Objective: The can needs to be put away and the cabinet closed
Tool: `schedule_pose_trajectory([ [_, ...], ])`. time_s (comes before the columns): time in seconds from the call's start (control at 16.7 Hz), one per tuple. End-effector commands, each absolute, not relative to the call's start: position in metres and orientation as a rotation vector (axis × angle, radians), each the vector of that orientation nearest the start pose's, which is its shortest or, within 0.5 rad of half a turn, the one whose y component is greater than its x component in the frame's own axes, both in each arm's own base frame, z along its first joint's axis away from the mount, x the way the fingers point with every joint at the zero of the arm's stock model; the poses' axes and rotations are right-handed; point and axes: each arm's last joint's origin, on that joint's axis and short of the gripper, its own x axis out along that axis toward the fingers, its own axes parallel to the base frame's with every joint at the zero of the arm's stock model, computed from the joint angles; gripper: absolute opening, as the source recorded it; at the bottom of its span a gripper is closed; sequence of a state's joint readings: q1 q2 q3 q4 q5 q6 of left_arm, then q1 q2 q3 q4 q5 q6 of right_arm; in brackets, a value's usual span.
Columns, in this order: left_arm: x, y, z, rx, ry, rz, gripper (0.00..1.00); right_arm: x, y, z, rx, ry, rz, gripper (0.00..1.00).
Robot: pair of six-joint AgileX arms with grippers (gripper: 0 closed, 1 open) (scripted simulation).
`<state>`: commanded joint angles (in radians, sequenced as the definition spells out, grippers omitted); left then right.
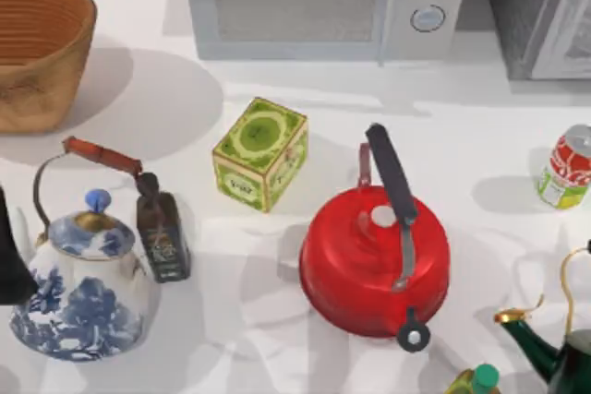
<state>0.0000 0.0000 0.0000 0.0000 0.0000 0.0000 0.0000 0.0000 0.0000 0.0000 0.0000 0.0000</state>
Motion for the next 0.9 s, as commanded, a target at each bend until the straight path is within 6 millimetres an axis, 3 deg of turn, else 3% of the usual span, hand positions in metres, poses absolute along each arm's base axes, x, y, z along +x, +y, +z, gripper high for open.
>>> schedule_pose_trajectory([
  [0.24, 0.106, -0.001, 0.160, 0.000, 0.000, 0.000, 1.00, 0.106, -0.002, 0.162, 0.001, 0.012, -0.016, 1.00],
  [0.48, 0.106, -0.001, 0.160, 0.000, 0.000, 0.000, 1.00, 0.114, -0.009, 0.179, 0.007, 0.090, -0.101, 1.00],
  [0.72, 0.106, -0.001, 0.160, 0.000, 0.000, 0.000, 1.00, 0.137, -0.017, 0.204, 0.021, 0.208, -0.184, 1.00],
  [0.9, 0.106, -0.001, 0.160, 0.000, 0.000, 0.000, 1.00, 0.162, -0.022, 0.210, 0.033, 0.314, -0.211, 1.00],
])
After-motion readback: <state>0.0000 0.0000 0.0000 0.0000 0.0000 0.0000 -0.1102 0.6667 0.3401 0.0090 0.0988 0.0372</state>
